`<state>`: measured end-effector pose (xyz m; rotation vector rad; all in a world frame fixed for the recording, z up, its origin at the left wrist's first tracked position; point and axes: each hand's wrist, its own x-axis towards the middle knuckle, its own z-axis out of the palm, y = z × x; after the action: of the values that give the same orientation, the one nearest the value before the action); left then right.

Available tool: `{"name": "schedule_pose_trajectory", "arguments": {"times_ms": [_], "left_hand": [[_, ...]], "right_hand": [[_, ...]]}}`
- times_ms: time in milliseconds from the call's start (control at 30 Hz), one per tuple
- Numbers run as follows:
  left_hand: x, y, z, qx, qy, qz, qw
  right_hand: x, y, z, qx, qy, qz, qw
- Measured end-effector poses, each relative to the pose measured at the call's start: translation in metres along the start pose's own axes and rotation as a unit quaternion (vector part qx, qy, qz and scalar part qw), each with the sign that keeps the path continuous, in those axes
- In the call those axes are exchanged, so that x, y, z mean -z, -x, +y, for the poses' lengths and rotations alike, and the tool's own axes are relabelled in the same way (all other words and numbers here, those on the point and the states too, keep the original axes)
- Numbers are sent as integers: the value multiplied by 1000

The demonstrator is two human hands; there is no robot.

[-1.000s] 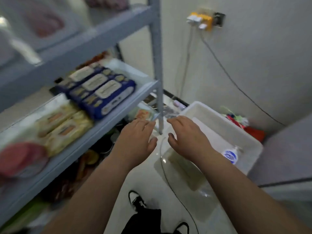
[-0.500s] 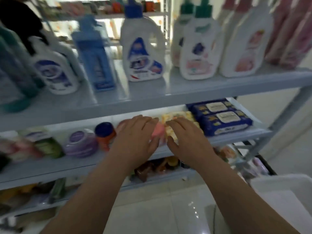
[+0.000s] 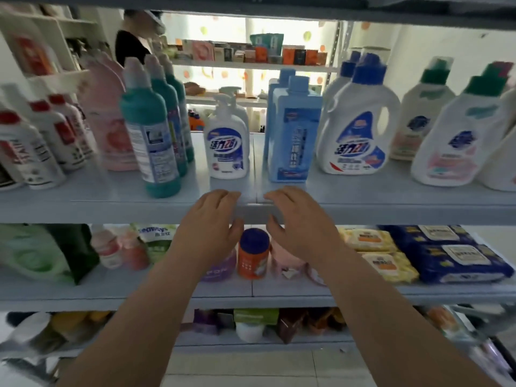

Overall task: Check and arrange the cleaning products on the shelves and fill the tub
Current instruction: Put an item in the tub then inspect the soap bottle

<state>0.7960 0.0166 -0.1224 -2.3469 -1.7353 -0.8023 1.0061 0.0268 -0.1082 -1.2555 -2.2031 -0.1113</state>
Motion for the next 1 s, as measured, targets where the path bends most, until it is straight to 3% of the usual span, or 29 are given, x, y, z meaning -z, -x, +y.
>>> {"name": "schedule_pose_trajectory", "arguments": {"times_ms": [133, 267, 433, 800, 900, 1000], "left_hand": [[-3, -23, -14, 37, 19, -9, 999], [-3, -52, -17, 139, 100, 7, 985], [-2, -102, -25, 269, 282, 38, 920], [-10, -123, -36, 282, 318, 50, 904], [1, -111, -28, 278, 331, 51, 900], [20, -84, -14, 278, 368, 53, 886]], "right_hand": [[-7, -46, -7, 12, 10, -39, 999], [-21, -73, -2, 5, 4, -61, 998], [-38, -71, 9, 1, -20, -56, 998], [-39, -69, 8, -3, -30, -36, 999], [-30, -69, 5, -69, -97, -36, 992], [-19, -62, -2, -150, -229, -23, 962]]}}
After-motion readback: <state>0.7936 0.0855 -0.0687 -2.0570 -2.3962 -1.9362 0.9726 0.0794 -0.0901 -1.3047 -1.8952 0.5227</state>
